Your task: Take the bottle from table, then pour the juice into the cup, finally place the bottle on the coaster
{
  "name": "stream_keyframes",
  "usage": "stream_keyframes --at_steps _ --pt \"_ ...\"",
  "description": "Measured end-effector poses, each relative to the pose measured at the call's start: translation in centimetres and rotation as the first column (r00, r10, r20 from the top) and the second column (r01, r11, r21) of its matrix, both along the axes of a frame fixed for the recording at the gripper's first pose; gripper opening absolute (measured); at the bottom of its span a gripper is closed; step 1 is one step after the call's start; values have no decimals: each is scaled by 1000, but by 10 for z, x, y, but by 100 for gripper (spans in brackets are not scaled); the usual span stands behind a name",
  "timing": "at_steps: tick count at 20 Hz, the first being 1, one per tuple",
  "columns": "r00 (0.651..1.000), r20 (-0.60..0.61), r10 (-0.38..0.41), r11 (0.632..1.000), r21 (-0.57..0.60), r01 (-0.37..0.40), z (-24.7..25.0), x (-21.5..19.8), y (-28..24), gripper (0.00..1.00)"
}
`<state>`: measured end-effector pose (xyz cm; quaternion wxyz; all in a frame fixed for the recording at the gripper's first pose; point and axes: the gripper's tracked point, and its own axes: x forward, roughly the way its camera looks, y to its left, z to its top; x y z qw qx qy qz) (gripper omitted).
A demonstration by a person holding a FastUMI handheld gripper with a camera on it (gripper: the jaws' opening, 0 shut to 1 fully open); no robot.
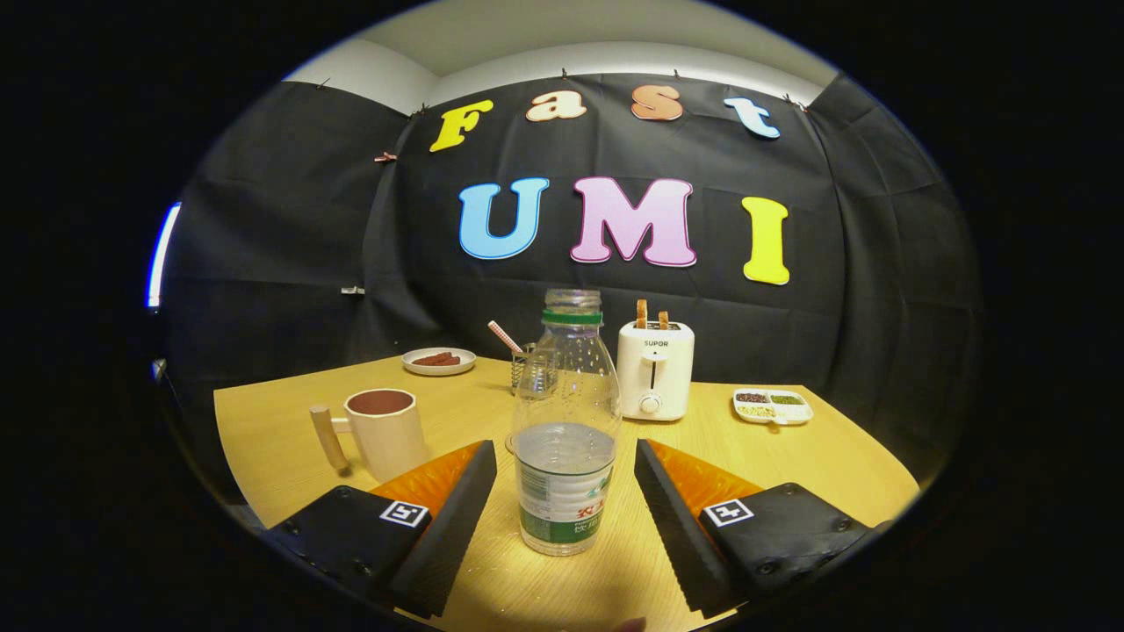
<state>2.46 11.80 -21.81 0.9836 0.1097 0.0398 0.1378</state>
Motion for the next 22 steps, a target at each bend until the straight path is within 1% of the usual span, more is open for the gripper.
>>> stream_keyframes --at_steps 3,5,6,7,8,9,10,13,15,16,19,20,22 --pt "1000 -17 4 999 34 -3 -9 17 6 97" --pt "1000 -24 -8 999 48 9 -14 23 7 97" --pt "1000 -24 -14 999 46 15 -14 29 8 87" --pt "1000 -14 -18 999 47 18 -14 32 9 80" --pt "1000 -23 -14 999 35 15 -14 36 12 77" --pt "999 -33 -8 1000 22 9 -13 39 13 77" --pt "999 -43 -3 1000 -2 3 -13 40 13 75" --pt "1000 7 -11 997 -77 12 12 38 7 74" --pt "1000 -2 -28 990 -140 27 16 39 1 72" --pt "1000 -4 -17 986 -167 16 20 38 2 70" --pt "999 -31 -20 964 -267 11 25 38 -1 70" --pt "999 -27 -16 958 -287 8 32 38 0 70" --pt "999 12 -29 941 -338 32 53 38 -5 70"
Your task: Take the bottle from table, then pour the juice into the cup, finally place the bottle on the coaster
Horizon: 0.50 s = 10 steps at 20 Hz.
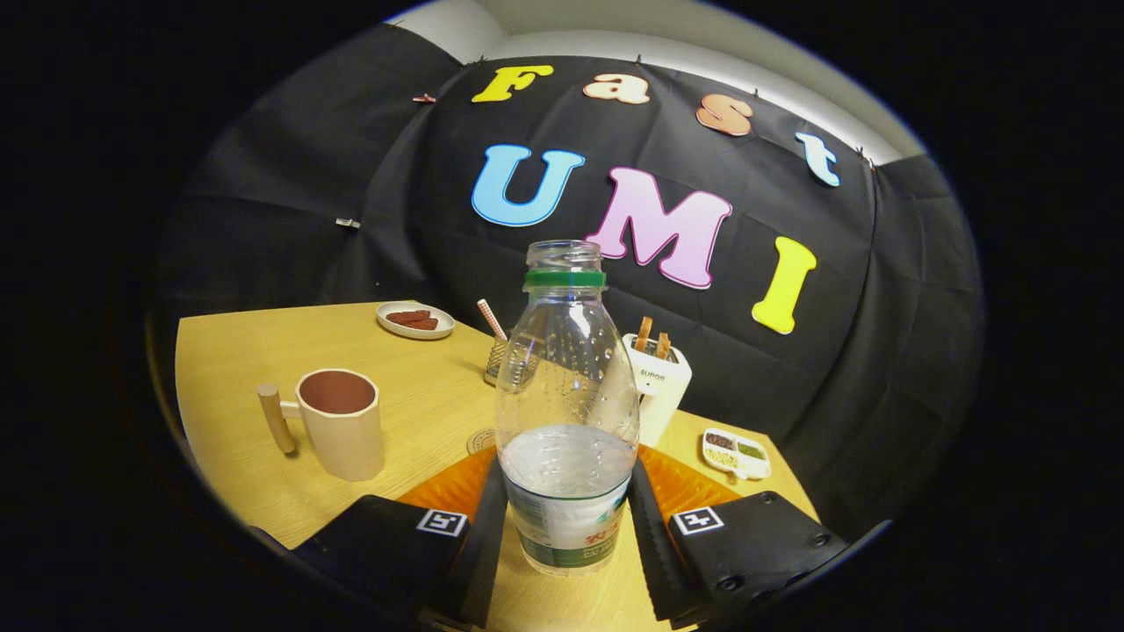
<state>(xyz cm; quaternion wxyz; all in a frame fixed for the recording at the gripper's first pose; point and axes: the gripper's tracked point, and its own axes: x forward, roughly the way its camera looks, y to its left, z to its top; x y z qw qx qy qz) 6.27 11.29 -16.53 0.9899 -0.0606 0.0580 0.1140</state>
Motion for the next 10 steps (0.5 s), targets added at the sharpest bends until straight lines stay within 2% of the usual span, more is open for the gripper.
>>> stream_keyframes --at_steps 3,7,10 --pt "999 46 8 996 -87 -4 24 7 2 70" --pt "999 33 -3 983 -183 9 33 15 6 70" --pt "1000 27 1 953 -303 8 31 16 15 69"
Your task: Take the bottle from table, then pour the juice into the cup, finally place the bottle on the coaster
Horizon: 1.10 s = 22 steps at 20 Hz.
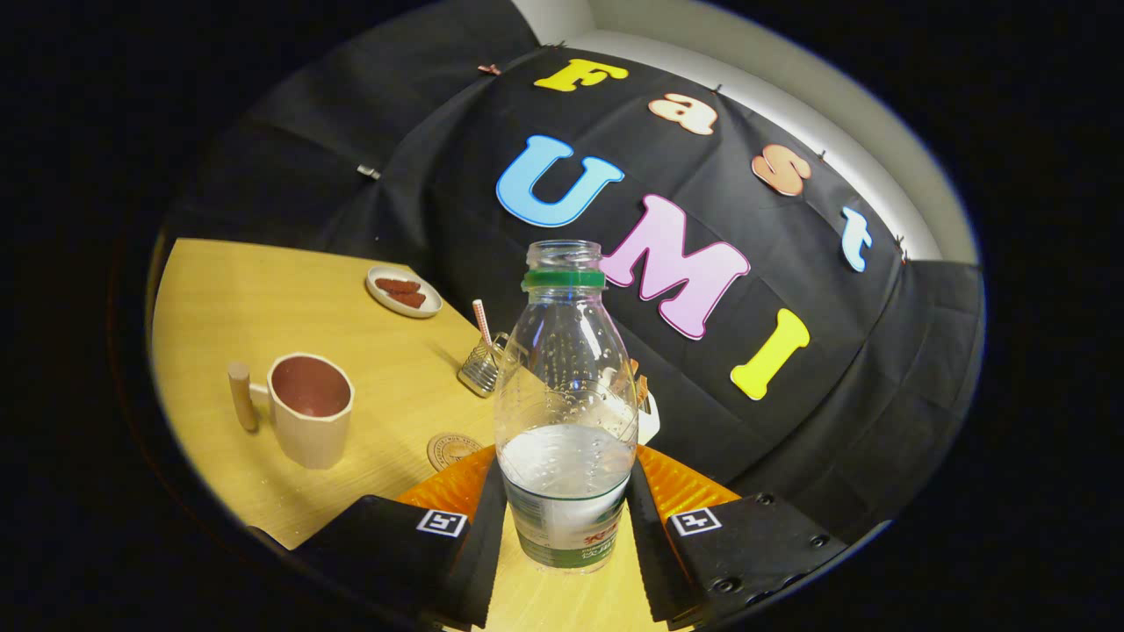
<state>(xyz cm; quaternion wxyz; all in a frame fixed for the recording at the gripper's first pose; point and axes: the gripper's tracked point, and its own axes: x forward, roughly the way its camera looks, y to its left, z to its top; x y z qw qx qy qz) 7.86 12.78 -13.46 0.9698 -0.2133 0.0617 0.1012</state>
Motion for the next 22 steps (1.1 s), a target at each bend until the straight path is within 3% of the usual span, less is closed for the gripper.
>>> stream_keyframes --at_steps 6,11,22 --pt "998 21 56 980 -190 -51 -6 -4 28 68" --pt "994 39 106 938 -336 -87 -7 -7 53 68" --pt "997 21 80 828 -558 -55 -36 -1 45 69"
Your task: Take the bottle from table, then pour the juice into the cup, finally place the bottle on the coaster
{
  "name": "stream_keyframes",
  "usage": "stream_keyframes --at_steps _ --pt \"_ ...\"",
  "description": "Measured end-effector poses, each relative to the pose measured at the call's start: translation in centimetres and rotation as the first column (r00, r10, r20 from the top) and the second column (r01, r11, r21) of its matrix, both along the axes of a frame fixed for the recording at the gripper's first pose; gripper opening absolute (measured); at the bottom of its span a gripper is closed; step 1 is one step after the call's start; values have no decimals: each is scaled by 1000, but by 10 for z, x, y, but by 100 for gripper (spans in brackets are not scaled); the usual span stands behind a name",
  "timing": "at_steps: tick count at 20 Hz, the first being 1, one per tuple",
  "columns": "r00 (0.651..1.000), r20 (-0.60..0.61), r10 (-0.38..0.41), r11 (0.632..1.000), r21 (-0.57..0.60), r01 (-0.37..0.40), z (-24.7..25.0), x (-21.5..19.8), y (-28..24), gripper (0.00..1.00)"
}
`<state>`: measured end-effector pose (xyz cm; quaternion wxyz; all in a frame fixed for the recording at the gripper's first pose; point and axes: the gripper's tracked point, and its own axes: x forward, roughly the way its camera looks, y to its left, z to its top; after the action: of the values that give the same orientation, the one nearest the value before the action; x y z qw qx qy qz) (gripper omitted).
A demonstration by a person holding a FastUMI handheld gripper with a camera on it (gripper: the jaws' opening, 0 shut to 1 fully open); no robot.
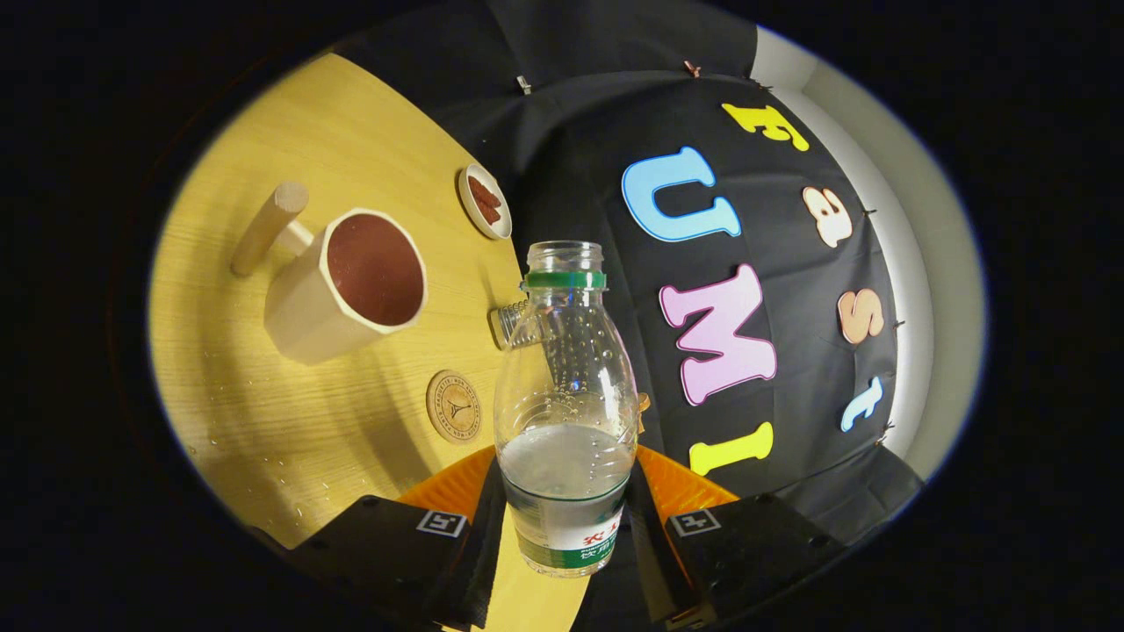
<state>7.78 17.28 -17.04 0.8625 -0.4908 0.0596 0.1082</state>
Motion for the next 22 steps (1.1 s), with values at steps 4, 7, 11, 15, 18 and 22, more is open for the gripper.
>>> stream_keyframes --at_steps 4,7,11,15,18,22 --pt "1000 10 25 997 -70 -24 -3 5 7 68" --pt "999 3 39 994 -102 -38 -11 6 10 68" --pt "998 13 54 984 -169 -51 -12 7 9 68" --pt "996 30 89 967 -242 -79 -12 7 12 68" --pt "995 30 98 954 -288 -85 -15 5 15 68" --pt "993 32 113 941 -325 -97 -16 9 18 68"
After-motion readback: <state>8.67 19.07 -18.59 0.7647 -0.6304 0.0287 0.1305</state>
